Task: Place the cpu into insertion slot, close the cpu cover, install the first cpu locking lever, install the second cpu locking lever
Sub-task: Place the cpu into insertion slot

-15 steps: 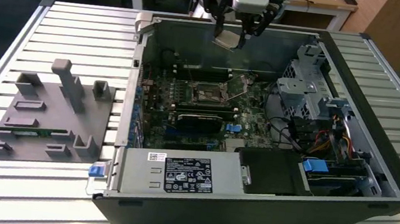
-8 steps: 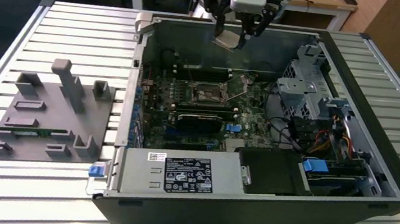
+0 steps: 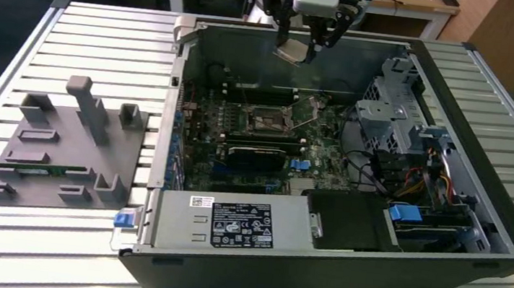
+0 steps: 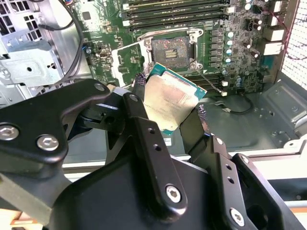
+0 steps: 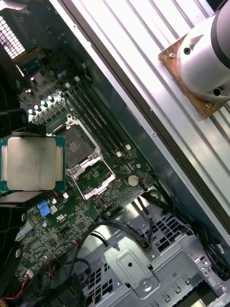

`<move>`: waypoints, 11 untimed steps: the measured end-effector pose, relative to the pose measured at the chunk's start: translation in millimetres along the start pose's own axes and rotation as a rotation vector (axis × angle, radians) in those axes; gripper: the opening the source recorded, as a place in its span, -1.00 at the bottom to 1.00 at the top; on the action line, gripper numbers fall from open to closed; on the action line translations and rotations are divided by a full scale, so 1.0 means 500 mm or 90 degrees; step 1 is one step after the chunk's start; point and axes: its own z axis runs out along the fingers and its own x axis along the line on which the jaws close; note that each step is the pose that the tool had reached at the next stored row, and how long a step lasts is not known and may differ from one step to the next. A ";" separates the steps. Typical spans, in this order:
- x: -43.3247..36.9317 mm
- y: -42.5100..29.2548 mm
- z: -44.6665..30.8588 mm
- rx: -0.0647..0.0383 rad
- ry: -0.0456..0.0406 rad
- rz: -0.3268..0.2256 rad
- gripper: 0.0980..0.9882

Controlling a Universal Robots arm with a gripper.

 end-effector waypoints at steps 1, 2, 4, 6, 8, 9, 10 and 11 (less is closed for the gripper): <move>0.000 0.000 0.000 0.000 -0.0002 0.003 0.00; 0.000 0.000 0.000 0.000 -0.0005 0.006 0.00; 0.000 0.000 0.000 0.000 -0.0010 0.012 0.00; 0.000 0.000 0.000 0.000 -0.0015 0.017 0.00; 0.000 0.000 0.000 0.000 -0.0020 0.023 0.00; 0.000 0.000 0.000 0.000 -0.0022 0.025 0.00; 0.000 0.000 0.000 -0.001 -0.0025 0.028 0.00; 0.000 0.000 0.000 -0.001 -0.0027 0.031 0.00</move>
